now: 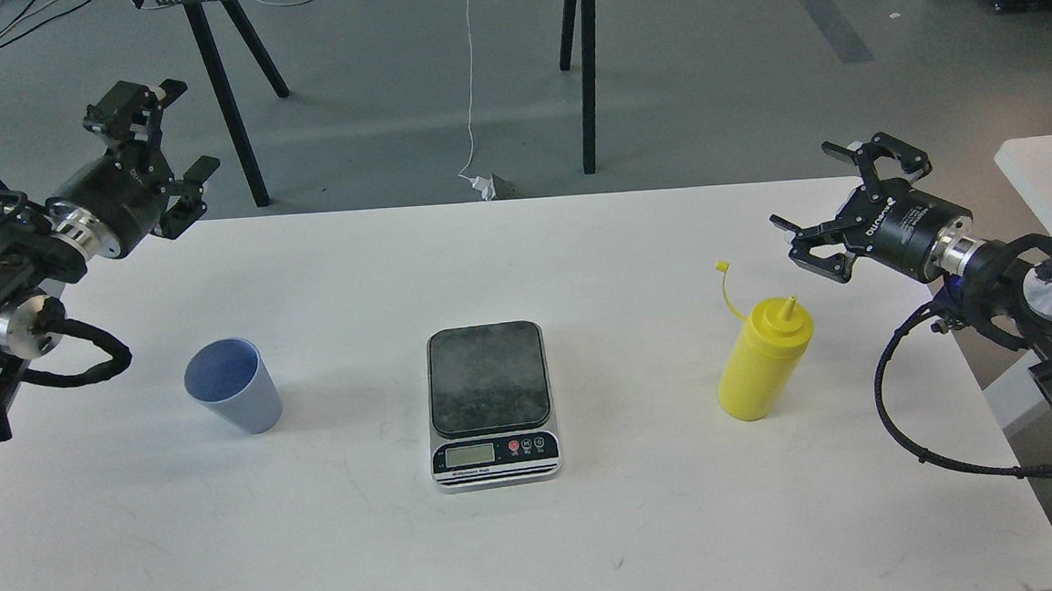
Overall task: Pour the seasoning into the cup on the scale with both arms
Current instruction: 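Raise the left gripper and swing it toward the blue cup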
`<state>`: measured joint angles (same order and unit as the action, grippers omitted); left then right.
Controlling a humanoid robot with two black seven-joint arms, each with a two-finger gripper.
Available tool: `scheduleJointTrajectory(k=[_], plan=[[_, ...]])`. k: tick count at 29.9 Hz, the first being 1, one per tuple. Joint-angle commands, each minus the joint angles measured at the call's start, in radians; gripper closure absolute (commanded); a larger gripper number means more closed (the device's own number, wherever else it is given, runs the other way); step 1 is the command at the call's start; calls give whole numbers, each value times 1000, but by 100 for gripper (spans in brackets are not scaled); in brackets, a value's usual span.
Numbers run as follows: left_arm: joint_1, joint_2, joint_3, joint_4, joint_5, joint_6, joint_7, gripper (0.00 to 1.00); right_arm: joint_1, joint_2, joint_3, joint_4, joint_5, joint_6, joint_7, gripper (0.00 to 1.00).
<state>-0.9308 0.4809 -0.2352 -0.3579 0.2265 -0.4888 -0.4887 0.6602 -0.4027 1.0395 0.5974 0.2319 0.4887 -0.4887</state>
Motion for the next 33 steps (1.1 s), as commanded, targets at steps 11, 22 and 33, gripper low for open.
scheduleJointTrajectory(k=[11, 22, 33], plan=[[4, -28, -33, 57, 0, 0, 0, 0, 1, -2, 1, -10, 0, 0, 0, 1], [-120, 137, 26, 73, 237, 0, 0, 0, -5, 13, 7, 1, 1, 0, 0, 2], [-391, 356, 185, -252, 1437, 0, 0, 0, -1, 16, 2, 4, 1, 0, 0, 1]])
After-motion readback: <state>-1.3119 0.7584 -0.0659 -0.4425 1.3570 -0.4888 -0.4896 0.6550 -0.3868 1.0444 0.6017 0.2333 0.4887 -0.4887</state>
